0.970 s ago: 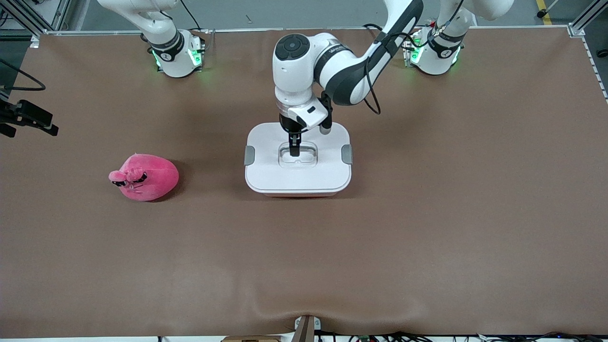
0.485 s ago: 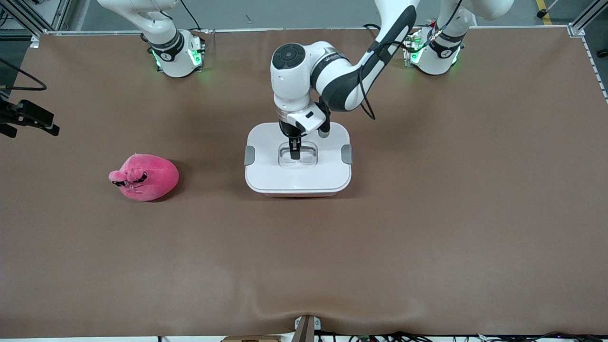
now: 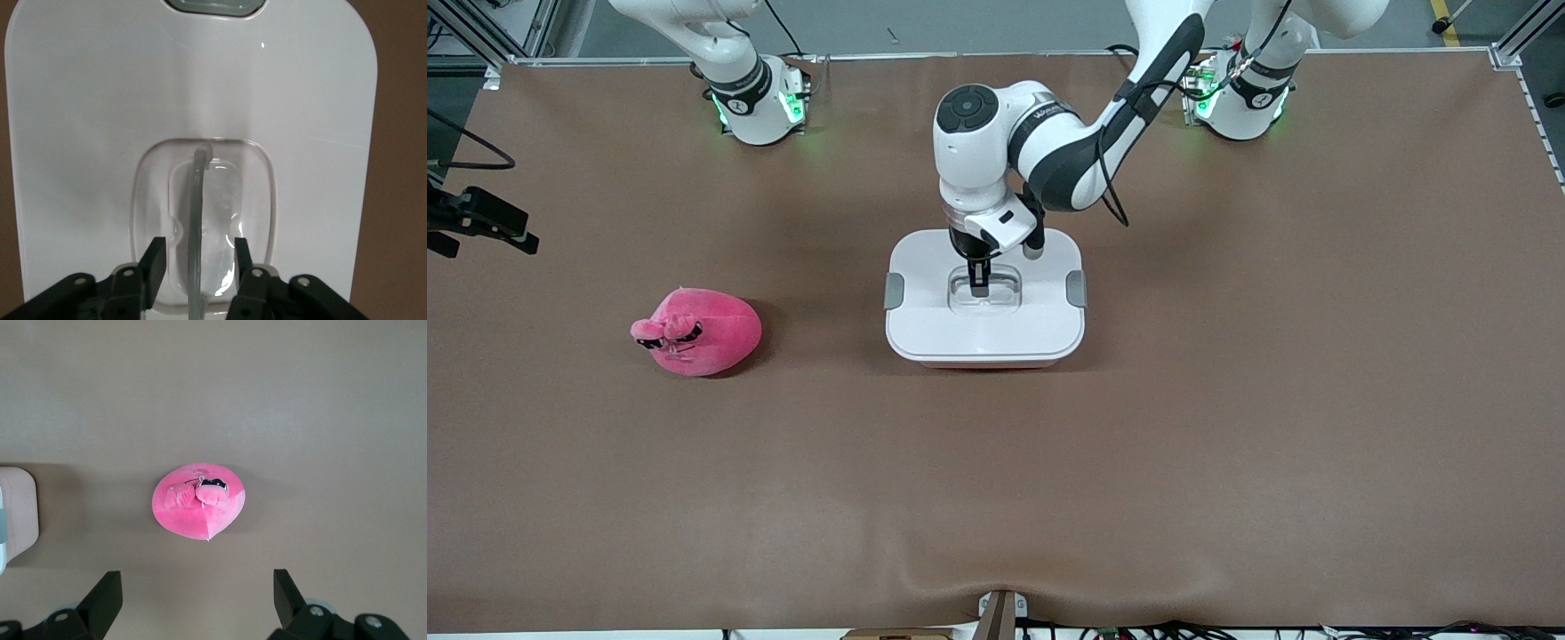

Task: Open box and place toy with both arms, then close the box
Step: 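Lift the lid with the left gripper while the right gripper reaches the toy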

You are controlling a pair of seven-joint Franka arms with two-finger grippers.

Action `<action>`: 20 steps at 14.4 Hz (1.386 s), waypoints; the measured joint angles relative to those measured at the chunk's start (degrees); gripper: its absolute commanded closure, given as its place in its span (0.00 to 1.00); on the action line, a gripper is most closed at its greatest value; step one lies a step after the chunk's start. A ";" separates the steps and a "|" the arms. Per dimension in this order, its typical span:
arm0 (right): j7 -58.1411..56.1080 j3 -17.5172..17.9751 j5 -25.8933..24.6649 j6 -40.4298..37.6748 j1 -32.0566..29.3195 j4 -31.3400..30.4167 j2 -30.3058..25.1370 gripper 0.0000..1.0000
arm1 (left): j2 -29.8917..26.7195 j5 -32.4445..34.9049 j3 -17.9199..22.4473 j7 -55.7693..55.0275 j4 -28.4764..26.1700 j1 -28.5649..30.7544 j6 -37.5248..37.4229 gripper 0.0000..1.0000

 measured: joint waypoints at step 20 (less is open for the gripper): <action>0.00 0.13 0.00 3.14 0.51 -2.55 1.73 0.00 | -1.18 0.07 0.16 1.09 0.60 0.34 -0.60 1.00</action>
